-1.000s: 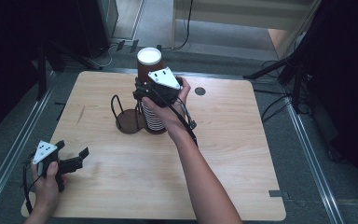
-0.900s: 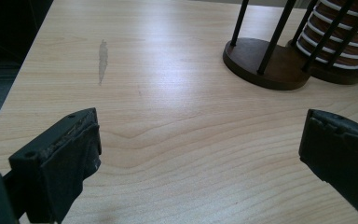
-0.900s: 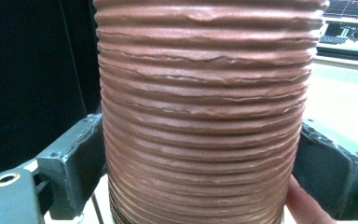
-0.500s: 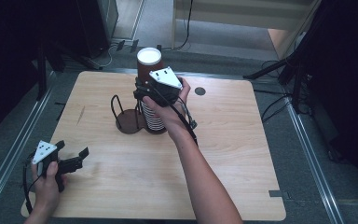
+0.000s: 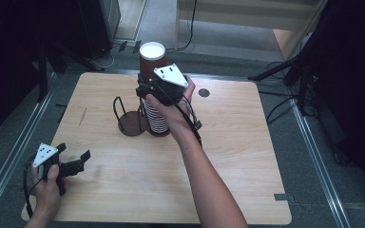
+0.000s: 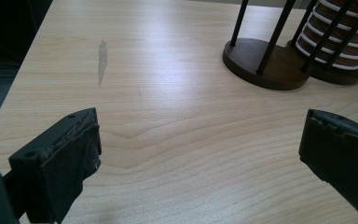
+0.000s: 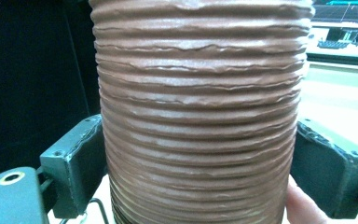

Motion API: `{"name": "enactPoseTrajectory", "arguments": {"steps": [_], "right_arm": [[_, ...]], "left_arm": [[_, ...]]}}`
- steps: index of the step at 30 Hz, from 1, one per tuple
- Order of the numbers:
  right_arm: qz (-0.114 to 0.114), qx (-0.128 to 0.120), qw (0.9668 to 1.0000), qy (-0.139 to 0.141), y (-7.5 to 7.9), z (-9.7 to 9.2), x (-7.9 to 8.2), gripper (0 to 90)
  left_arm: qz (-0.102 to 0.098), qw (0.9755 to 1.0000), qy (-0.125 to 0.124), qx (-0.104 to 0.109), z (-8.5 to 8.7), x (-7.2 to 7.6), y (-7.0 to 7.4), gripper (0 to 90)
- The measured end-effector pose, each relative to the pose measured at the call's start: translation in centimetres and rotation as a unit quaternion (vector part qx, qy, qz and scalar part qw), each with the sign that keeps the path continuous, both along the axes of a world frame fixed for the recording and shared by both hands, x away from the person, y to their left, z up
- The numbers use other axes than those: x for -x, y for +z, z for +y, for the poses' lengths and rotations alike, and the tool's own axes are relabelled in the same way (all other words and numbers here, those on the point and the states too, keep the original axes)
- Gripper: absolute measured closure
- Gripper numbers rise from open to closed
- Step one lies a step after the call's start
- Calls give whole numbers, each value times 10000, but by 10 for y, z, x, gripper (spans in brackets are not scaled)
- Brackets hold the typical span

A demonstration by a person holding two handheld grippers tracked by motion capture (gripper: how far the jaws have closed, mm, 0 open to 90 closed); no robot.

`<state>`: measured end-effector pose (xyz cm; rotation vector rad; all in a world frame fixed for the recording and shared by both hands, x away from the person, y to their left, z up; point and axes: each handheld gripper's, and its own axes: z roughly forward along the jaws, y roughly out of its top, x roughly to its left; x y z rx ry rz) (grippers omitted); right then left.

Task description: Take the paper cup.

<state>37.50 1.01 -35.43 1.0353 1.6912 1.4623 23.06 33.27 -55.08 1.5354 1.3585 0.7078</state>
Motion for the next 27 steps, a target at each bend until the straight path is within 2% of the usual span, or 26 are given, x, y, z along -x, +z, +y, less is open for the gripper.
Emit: {"name": "enactPoseTrajectory", "arguments": {"steps": [11, 23, 27], "right_arm": [[-158, -90, 9998, 7, 20, 3, 2, 116], [-456, -108, 9989, 69, 50, 7, 8, 115], [-474, -152, 9987, 57, 56, 5, 8, 115]], "left_arm": [[-6, 10000, 5, 15, 0, 0, 0, 0], [-6, 10000, -1, -11, -1, 0, 0, 0], [-3, 10000, -4, -11, -1, 0, 0, 0]]}}
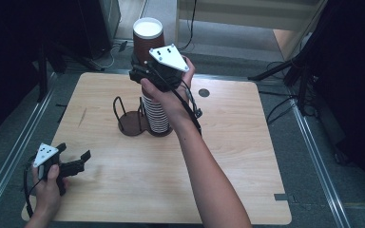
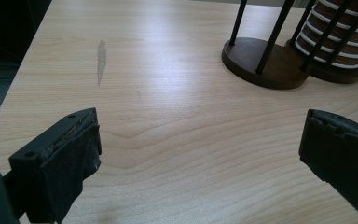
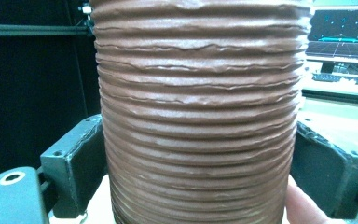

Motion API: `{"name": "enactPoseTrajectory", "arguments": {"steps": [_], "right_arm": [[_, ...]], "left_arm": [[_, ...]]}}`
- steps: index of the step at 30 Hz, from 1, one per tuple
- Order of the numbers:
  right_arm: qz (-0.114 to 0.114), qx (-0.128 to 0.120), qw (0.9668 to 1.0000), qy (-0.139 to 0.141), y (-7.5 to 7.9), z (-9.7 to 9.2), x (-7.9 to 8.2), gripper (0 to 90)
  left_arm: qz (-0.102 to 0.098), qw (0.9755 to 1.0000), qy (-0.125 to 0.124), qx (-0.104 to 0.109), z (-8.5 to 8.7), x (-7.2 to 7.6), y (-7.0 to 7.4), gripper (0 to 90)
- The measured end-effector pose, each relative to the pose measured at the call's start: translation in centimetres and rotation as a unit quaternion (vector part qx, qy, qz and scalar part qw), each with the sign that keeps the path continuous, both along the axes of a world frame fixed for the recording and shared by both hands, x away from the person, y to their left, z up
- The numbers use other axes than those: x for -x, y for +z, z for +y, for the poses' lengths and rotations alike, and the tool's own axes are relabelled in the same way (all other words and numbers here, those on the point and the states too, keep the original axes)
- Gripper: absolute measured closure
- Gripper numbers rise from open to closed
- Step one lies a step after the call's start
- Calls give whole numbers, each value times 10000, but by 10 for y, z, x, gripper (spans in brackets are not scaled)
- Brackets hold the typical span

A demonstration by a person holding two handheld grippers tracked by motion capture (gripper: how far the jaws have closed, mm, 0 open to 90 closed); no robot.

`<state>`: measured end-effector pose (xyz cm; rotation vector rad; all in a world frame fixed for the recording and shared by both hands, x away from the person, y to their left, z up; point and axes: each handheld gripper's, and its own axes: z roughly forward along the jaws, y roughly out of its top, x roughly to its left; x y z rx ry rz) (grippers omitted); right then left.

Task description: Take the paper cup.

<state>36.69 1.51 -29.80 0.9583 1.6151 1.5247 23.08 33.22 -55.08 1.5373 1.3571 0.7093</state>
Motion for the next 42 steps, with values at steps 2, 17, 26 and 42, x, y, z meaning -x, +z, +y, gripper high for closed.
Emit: {"name": "enactPoseTrajectory", "arguments": {"steps": [2, 17, 26, 42], "right_arm": [[-33, -25, 10000, -22, 4, -2, 0, 115], [-189, -138, 9995, -228, 19, -27, 1, 114], [-199, -205, 9988, -407, 21, -46, 0, 114], [-49, -292, 9971, -705, 12, -88, 7, 113]], "left_arm": [[4, 10000, -5, 4, 0, 0, 0, 0], [15, 10000, 2, -18, 0, 0, 0, 0], [14, 10000, 4, -15, 0, 0, 0, 0], [13, 10000, -14, -18, 0, -1, 0, 0]]}}
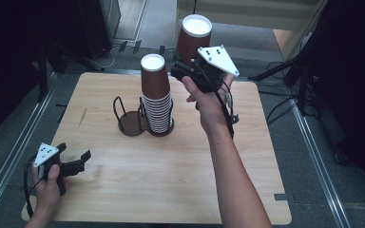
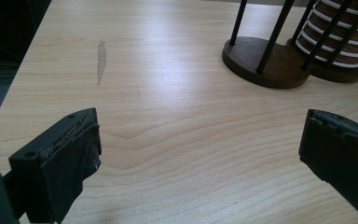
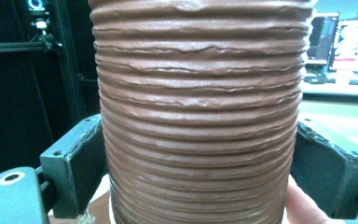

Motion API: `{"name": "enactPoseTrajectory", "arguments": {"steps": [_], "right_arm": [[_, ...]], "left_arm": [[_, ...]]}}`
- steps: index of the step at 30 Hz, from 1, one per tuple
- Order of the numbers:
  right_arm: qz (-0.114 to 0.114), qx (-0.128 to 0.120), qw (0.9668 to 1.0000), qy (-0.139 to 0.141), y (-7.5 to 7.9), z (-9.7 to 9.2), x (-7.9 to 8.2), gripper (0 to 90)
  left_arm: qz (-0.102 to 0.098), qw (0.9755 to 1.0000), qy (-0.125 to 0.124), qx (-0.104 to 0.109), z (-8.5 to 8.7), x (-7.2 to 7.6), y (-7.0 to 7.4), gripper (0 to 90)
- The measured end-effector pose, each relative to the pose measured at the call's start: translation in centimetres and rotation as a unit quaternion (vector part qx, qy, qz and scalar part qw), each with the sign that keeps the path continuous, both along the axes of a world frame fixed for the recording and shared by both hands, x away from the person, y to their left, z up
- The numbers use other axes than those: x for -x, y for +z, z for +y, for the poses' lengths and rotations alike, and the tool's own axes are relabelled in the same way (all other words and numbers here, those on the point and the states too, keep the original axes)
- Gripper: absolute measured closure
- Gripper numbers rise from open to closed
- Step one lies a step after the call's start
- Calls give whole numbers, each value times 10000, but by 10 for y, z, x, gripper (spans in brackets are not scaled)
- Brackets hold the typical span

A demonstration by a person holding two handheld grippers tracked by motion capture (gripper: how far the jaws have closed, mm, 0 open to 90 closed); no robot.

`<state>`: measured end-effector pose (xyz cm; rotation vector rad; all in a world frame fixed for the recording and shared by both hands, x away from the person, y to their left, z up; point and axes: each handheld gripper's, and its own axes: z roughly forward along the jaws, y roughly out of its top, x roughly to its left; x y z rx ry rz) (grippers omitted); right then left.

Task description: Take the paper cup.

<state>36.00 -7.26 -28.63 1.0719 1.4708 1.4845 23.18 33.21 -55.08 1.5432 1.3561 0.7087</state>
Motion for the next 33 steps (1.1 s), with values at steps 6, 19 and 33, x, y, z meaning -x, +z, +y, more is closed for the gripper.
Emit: {"name": "enactPoseTrajectory", "arguments": {"steps": [6, 19, 33], "right_arm": [[109, -27, 9999, -69, -15, -25, 5, 113], [330, 220, 9975, -579, -45, -68, 21, 112], [519, 450, 9949, -733, -79, -87, 40, 112]], "left_arm": [[-36, 9999, -79, -59, -2, -1, 0, 0], [-100, 9997, -209, -92, -3, -1, 0, 0], [-69, 9998, -166, 19, -1, -5, 0, 0]]}}
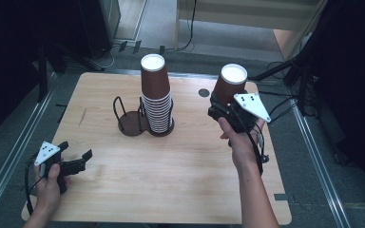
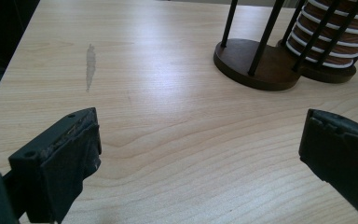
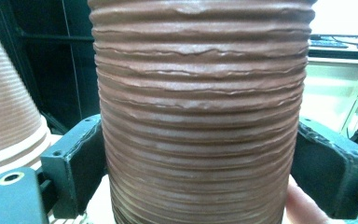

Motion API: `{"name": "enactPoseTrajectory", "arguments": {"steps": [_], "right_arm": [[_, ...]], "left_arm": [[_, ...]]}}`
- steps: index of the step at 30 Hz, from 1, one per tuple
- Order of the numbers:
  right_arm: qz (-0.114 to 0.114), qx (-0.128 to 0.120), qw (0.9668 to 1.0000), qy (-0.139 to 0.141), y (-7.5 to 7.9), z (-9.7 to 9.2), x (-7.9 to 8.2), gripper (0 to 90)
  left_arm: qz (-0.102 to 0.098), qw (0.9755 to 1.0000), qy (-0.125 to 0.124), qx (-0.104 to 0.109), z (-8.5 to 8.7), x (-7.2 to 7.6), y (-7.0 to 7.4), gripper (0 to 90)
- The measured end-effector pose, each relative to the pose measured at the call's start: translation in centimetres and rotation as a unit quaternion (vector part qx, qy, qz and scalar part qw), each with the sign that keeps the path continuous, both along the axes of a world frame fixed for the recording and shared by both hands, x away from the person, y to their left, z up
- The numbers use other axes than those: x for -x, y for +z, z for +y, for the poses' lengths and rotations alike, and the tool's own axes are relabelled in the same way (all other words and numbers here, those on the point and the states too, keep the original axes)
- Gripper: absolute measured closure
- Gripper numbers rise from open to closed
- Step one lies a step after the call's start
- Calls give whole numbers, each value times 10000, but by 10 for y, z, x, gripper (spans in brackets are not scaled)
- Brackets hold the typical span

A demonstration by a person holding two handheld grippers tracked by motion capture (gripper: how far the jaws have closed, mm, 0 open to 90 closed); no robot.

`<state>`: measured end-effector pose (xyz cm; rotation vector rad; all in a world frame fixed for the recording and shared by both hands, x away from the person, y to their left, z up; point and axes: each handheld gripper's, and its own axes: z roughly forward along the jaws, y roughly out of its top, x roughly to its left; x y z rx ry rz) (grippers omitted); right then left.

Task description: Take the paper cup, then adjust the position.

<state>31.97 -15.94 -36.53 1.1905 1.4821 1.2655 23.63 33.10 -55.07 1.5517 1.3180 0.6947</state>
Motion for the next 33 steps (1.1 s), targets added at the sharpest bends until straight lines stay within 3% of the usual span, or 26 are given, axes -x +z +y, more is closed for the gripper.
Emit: {"name": "enactPoseTrajectory", "arguments": {"steps": [10, 12, 15, 17, 19, 22, 25, 27, 33], "right_arm": [[180, -63, 9998, 82, -34, -6, 8, 112], [221, -70, 9997, 68, -41, -7, 9, 112], [290, -14, 9996, 37, -52, -8, 11, 112], [317, 0, 9995, 58, -57, -8, 12, 112], [316, 8, 9995, 70, -62, -8, 14, 112], [350, 22, 9994, 76, -67, -6, 16, 112], [390, 85, 9992, 90, -72, -3, 19, 112], [407, 102, 9991, 110, -73, -2, 20, 112], [419, 136, 9989, 158, -74, 1, 25, 112]], "left_arm": [[-98, 9996, -153, 199, 2, 1, 0, 0], [-171, 9988, -191, 409, 3, -1, -1, 0], [-227, 9987, 0, 465, 6, -4, -1, 0], [-129, 9990, 87, 422, 8, -4, 0, 5], [-15, 9994, 152, 323, 7, -3, 4, 76], [-29, 9993, -73, 355, 2, 0, 14, 92], [-56, 9979, -416, 492, -7, 0, 23, 13], [-81, 9972, -574, 479, -15, -1, 30, 13], [-152, 9947, -904, 460, -42, -14, 49, 13]]}}
